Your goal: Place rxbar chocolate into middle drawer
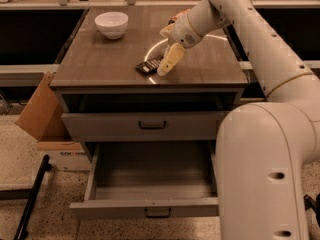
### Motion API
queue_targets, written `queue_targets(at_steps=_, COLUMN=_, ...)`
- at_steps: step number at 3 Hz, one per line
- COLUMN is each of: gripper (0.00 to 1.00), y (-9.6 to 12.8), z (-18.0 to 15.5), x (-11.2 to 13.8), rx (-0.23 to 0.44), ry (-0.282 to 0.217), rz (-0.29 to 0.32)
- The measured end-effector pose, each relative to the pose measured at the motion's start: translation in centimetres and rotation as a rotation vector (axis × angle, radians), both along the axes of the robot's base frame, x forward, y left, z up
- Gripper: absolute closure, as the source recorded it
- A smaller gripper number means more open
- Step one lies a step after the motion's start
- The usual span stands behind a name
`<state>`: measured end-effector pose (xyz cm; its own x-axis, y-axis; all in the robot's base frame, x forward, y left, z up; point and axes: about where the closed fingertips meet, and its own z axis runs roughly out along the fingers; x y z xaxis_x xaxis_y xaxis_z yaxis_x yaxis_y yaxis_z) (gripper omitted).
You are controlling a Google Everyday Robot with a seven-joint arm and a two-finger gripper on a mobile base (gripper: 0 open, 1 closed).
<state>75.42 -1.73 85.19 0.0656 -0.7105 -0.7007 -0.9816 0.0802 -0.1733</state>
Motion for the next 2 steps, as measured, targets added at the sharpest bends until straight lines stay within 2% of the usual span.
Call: queue_targets(at_steps=2, gripper=0.0, y=0.83, z=-1.3, x=0.33, rx=-0.046, ry=0.039, rz=0.024)
